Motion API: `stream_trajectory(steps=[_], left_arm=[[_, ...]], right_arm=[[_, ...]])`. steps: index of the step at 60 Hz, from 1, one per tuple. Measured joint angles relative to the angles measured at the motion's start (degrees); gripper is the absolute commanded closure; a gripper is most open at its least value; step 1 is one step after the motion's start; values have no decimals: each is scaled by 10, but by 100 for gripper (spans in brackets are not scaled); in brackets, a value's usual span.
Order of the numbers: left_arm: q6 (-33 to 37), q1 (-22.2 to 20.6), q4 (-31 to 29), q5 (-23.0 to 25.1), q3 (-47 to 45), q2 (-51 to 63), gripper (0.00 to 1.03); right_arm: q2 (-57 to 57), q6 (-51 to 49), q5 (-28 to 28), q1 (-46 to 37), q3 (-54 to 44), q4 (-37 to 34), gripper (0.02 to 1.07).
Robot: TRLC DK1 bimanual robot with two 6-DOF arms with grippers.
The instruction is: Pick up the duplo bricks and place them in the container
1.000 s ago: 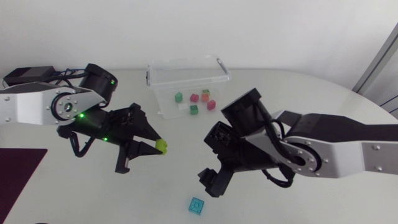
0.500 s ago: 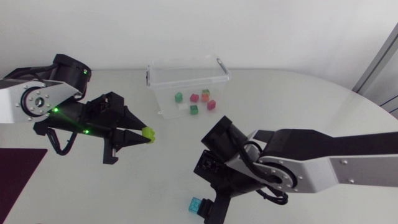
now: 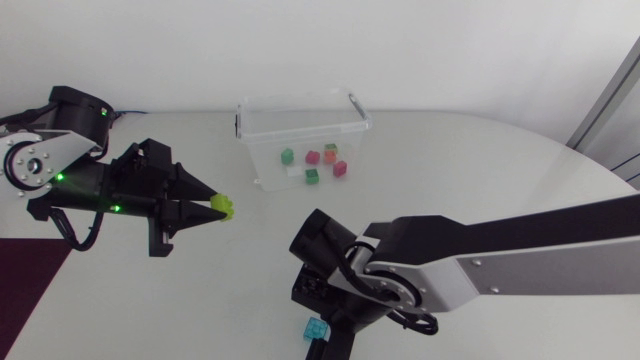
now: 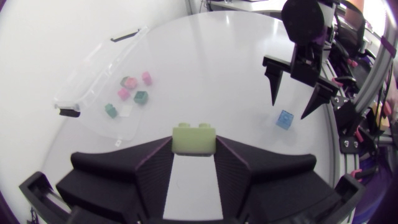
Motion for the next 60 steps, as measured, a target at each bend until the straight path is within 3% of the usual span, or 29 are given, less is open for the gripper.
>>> stream_trajectory(steps=[13, 33, 40, 50, 57, 60], left_arm=[[-73, 11, 80, 13, 1, -9, 87], [-90, 18, 86, 21, 12, -9, 87], [-90, 33, 86, 29, 12, -9, 87], [-90, 42, 86, 29, 12, -5, 87], [-90, 45, 86, 29, 13, -3, 86], [-90, 45, 86, 30, 17, 1, 86]], right_arm=[[27, 0, 18, 2, 35, -30, 20], [54, 0, 21, 6, 71, -66, 24], [67, 0, 21, 10, 84, -79, 34], [91, 0, 21, 10, 103, -87, 57], [111, 0, 21, 10, 105, -91, 87], [115, 0, 23, 10, 106, -91, 89]])
